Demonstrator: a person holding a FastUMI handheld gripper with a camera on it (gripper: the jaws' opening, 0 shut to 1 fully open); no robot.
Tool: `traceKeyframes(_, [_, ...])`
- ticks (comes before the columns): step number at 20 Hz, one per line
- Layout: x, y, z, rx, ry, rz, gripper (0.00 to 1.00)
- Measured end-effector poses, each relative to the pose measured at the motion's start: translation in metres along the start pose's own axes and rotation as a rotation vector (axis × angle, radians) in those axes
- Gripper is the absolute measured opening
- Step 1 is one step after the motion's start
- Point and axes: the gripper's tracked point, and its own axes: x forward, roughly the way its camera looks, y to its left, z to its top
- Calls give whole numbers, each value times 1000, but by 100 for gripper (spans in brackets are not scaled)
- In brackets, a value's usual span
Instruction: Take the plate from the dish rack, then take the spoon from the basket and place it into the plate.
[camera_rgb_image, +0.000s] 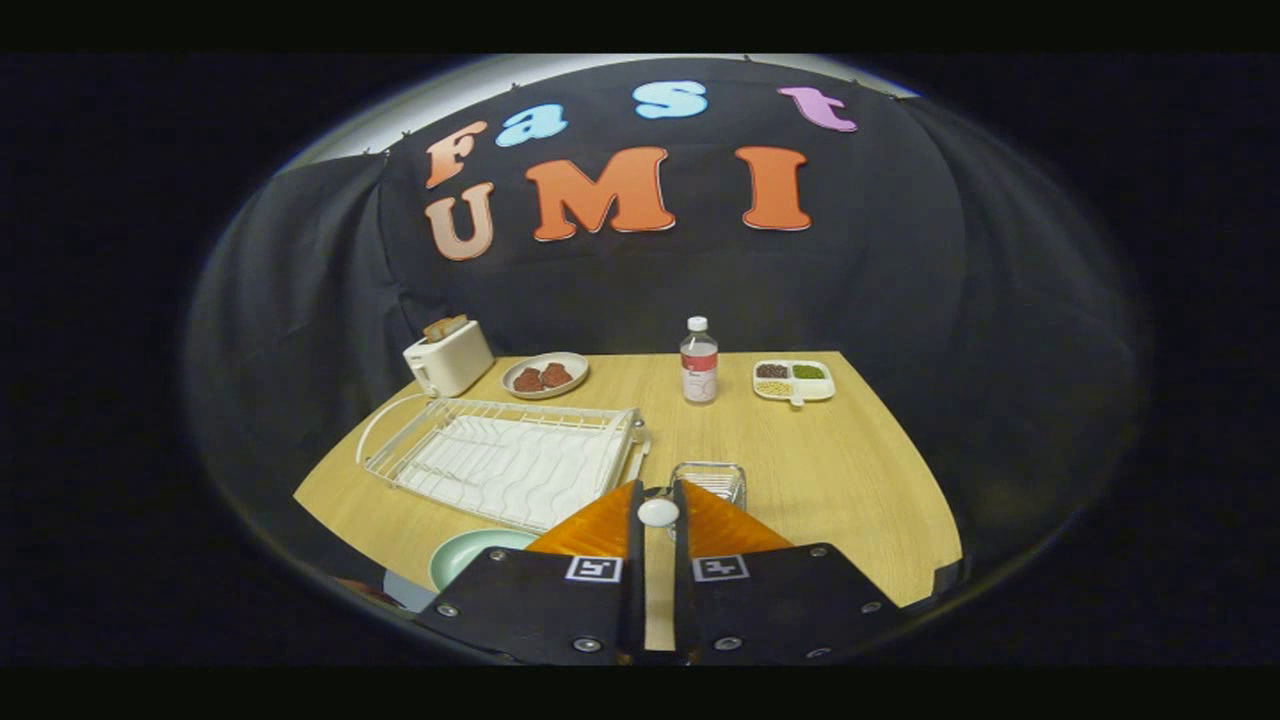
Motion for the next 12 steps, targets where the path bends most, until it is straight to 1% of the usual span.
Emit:
traceKeyframes(2, [-6, 10, -6, -6, 10, 24, 11])
traceKeyframes(4, [-12, 29, -14, -4, 22, 76, 11])
traceKeyframes(9, [-21, 40, -24, -150, 40, 83, 11])
traceKeyframes(12, [-32, 54, -16, -139, 26, 123, 11])
